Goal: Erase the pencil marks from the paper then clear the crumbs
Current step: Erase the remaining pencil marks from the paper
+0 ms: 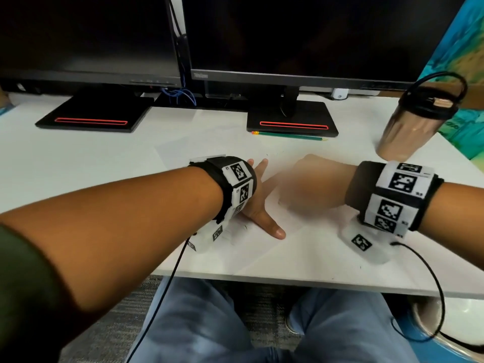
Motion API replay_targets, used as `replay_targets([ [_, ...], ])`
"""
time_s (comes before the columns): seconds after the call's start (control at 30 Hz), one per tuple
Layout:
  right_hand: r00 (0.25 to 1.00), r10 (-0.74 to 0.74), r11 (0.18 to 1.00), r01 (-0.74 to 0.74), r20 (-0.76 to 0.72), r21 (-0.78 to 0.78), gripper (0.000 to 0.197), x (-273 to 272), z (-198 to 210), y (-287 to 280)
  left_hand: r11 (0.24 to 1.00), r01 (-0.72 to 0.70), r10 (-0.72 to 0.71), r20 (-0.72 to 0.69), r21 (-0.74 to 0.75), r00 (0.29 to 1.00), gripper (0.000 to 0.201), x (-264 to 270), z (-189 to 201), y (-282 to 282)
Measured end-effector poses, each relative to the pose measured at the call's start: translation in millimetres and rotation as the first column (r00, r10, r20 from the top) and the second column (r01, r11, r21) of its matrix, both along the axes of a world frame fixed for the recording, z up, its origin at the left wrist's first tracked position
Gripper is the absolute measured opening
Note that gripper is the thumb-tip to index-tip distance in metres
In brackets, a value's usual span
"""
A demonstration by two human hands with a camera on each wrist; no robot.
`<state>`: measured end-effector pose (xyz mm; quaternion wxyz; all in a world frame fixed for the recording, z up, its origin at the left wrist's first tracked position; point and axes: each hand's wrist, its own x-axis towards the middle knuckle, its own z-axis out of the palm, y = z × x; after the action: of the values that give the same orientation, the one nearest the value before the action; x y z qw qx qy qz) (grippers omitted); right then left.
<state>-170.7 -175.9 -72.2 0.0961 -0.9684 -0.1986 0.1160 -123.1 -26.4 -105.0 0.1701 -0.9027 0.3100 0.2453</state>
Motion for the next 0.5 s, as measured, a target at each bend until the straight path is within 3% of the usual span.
replay_targets([
  [0.1,0.996,0.07,0.997,-0.071,0.054,0.015,0.012,-7.4,-6.4,3.3,1.0,0.009,-0.009,0.006,0.002,1.0,0.133,0.1,1.3,-0.3],
  [0.17,0.99,0.142,0.987,-0.14,-0.021,0.081,0.01,-15.4,-7.1,8.3,1.0,0.005,-0.005,-0.009,0.005,1.0,0.131,-1.4,3.0,0.2],
  [0.3,1.0,-0.006,0.999,0.005,0.009,0.043,0.009,-4.2,-0.6,-4.6,1.0,0.002,-0.002,0.005,0.007,1.0,0.136,-1.1,1.2,-1.3],
  [0.43,0.988,0.153,0.986,-0.152,-0.011,0.069,0.014,-16.0,-6.2,11.0,1.0,0.011,-0.011,-0.006,0.012,1.0,0.13,-1.6,3.0,-0.3],
  [0.5,0.997,0.078,0.996,-0.076,-0.029,0.05,0.005,-8.6,-1.7,4.1,1.0,0.003,-0.003,-0.003,0.015,1.0,0.132,-2.2,2.3,-0.8],
])
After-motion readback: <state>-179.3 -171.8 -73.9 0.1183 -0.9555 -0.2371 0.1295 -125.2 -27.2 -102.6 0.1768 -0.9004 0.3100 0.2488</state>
